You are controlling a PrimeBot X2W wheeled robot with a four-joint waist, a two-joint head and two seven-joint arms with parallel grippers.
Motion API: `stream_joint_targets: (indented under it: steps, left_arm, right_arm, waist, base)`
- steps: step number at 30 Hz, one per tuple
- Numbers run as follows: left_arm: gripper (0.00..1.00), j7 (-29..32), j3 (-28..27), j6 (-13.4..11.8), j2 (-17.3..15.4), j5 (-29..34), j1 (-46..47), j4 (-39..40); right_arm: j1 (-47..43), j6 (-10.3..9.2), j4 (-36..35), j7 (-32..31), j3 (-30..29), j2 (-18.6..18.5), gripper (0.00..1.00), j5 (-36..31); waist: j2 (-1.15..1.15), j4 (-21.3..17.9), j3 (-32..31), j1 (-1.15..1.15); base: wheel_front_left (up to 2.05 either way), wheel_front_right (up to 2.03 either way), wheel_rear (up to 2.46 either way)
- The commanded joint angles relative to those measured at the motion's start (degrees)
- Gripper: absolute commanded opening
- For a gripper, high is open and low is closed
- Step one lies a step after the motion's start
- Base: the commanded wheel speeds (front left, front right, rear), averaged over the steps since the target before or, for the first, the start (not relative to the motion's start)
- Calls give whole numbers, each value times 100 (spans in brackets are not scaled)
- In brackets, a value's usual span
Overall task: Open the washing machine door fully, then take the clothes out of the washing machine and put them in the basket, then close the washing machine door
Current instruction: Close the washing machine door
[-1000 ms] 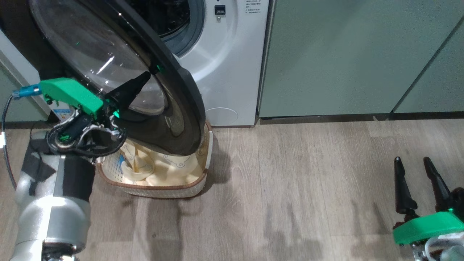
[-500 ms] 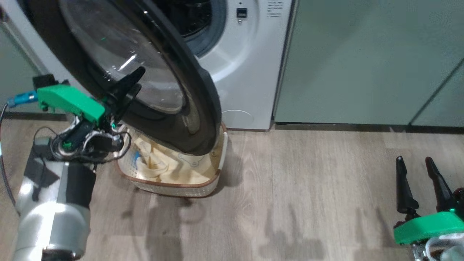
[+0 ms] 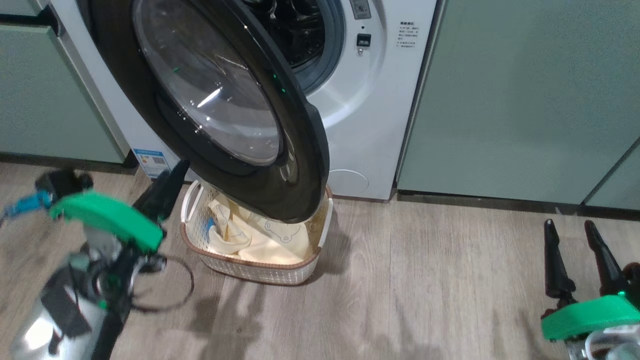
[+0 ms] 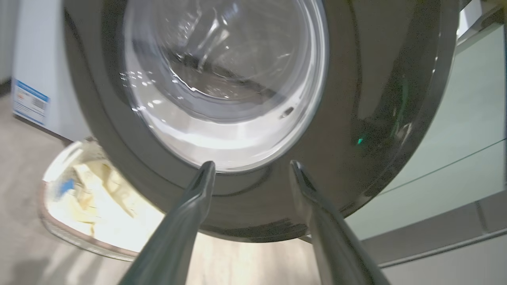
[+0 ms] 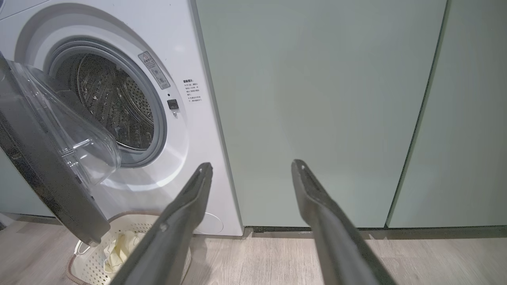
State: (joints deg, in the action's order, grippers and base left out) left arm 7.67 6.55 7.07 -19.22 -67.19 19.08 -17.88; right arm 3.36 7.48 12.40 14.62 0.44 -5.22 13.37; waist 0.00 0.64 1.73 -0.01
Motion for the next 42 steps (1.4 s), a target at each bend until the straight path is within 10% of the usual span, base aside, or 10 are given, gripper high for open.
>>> stream_joint_targets:
  steps: [1,10,27,42]
  left_arm:
    - [100,-280,-88,41,-333,66,148,228]
    - [100,-2227,1153,41,-1047,730,-276,-86]
    - [100,-2266,-10,41,-157,3174,-1027,472]
    - [100,-2267,-522,42,227,4000,-1132,356]
  right_arm:
    - [60,1,-171,38,119,-33,100,-28]
    - [-48,1,-204,38,57,-22,100,-16]
    - [-113,1,-265,38,-29,84,100,-8]
    - [-110,1,-240,38,-52,129,100,-13]
  waist:
    - [0,0,-30,1]
    - [0,29,-123,1]
    - [0,24,-84,1]
    - [0,-59,-43,1]
  base:
    - [0,0,0]
    - [0,0,0]
    - [0,0,0]
    - [0,0,0]
